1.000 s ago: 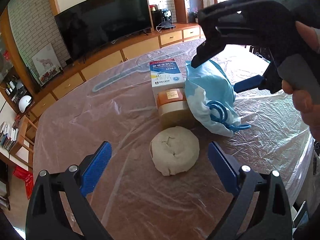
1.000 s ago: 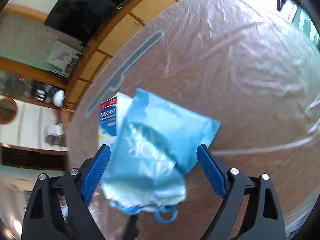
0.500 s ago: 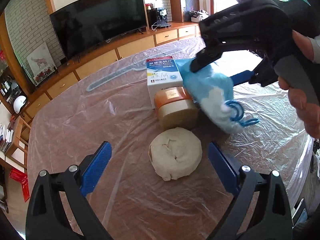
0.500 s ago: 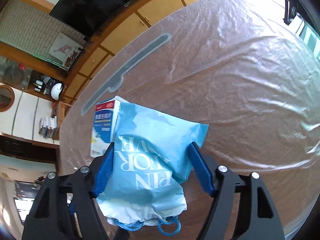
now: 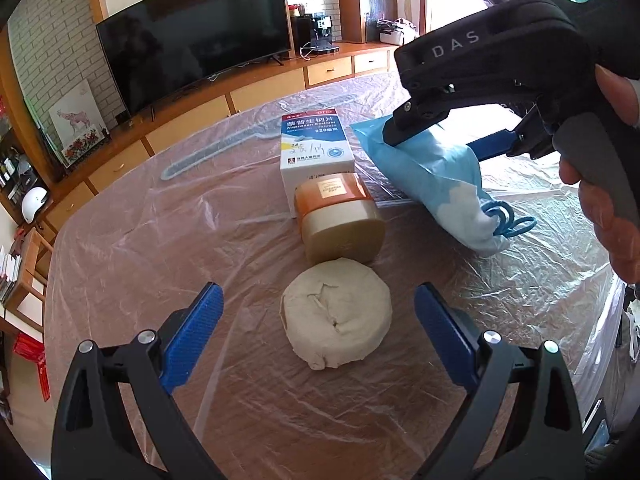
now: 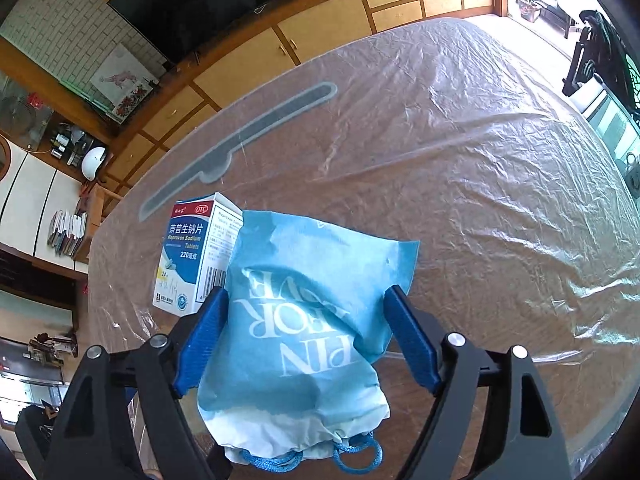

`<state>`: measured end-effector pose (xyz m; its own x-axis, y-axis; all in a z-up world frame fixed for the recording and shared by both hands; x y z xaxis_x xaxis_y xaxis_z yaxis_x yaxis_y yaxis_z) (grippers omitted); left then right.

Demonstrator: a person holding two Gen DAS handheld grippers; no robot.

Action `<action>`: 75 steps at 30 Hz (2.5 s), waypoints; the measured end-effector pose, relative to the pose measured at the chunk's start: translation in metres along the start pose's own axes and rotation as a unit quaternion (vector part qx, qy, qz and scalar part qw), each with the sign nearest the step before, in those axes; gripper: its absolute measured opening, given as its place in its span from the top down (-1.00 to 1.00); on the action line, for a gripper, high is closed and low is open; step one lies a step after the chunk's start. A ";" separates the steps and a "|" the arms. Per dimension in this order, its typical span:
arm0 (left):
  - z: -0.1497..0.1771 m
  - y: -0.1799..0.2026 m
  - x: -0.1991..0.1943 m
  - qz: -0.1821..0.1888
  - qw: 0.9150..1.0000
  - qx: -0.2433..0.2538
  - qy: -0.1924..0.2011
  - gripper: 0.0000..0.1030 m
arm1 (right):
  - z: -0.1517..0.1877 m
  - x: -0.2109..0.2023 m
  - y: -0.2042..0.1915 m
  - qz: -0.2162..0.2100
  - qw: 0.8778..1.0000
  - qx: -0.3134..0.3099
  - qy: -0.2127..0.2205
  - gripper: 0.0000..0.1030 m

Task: Collect trash
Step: 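Grasp the cream round bread with the left tool while the right tool lifts the bag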

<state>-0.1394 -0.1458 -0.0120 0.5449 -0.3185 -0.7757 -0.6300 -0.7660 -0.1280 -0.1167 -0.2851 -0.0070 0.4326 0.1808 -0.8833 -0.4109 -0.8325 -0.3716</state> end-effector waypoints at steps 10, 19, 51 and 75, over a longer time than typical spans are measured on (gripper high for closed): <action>0.004 -0.005 0.006 -0.010 1.000 -0.014 -0.011 -0.87 | 0.003 -0.008 -0.012 0.067 0.994 -0.070 0.043 -0.59; 0.005 -0.006 0.009 -0.015 1.000 -0.014 -0.016 -0.82 | 0.003 -0.009 -0.004 0.061 0.996 -0.045 0.043 -0.60; 0.010 -0.002 0.008 0.024 0.999 -0.038 -0.025 -0.01 | 0.022 -0.019 0.012 -0.015 0.998 -0.033 0.052 -0.08; 0.021 -0.002 -0.029 0.010 0.997 -0.077 -0.006 -0.01 | 0.039 -0.072 0.043 -0.128 0.990 -0.015 0.049 -0.03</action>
<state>-0.1660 -0.1232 -0.0021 0.5251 -0.3286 -0.7850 -0.5481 -0.8362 -0.0166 -0.1973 -0.3133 0.0297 0.5963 0.3365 -0.7288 -0.2549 -0.7816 -0.5694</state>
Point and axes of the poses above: each gripper's, at about its wrist camera, not at the fingertips, and x roughly the way its jaws point, y to its right, z to its underside, the point moved 4 cm from there along x, roughly the way its jaws point, and after that the axes turned 4 degrees about x, right-handed, at the moved point
